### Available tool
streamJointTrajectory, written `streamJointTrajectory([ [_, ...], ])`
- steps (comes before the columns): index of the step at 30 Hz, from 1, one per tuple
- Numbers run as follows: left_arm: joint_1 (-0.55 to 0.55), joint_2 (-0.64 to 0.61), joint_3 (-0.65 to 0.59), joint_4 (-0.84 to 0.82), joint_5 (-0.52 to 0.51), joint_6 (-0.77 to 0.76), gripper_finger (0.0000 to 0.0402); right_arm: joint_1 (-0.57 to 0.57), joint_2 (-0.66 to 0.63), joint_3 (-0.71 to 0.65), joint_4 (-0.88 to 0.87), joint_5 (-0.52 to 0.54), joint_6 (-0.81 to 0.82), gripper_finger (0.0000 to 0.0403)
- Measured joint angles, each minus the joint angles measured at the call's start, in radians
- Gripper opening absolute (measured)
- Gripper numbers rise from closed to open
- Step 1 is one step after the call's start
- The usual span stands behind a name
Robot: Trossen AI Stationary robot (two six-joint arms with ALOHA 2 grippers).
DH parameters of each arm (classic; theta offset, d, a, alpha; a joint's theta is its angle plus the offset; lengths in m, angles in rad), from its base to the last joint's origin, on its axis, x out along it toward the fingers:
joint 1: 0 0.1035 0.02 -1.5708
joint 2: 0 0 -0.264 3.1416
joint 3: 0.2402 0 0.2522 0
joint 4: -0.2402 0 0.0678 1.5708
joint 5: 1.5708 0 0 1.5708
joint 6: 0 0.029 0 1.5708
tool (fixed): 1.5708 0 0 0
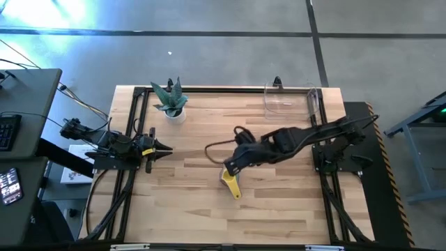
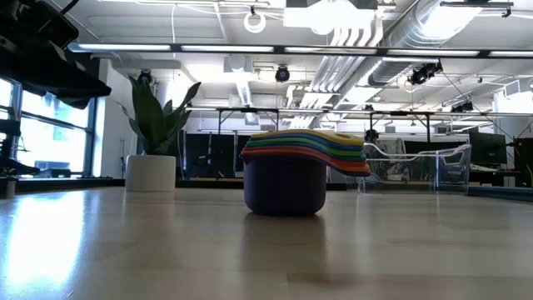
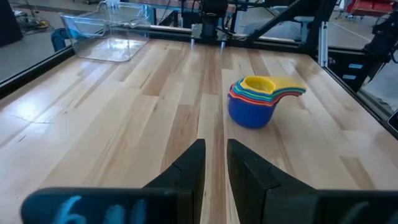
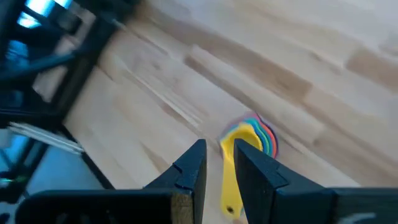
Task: Nest measuring cups in basket
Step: Put the nested measuring cups into the transparent bin
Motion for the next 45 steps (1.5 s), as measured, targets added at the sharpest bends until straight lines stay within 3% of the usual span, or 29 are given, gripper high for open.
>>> streamJointTrajectory([
  [22, 0.0, 0.0, 0.0, 0.0, 0.001, 0.0, 0.0058, 0.095, 0.22, -0.001, -0.071, -0.049, 0.102, 0.0086],
  [39, 0.0, 0.0, 0.0, 0.0, 0.001, 0.0, 0.0058, 0.095, 0.312, -0.001, -0.035, -0.095, 0.104, 0.0285],
  [45, 0.0, 0.0, 0.001, 0.0, 0.001, 0.0, 0.0058, 0.092, 0.346, -0.001, -0.029, -0.124, 0.129, 0.0336],
])
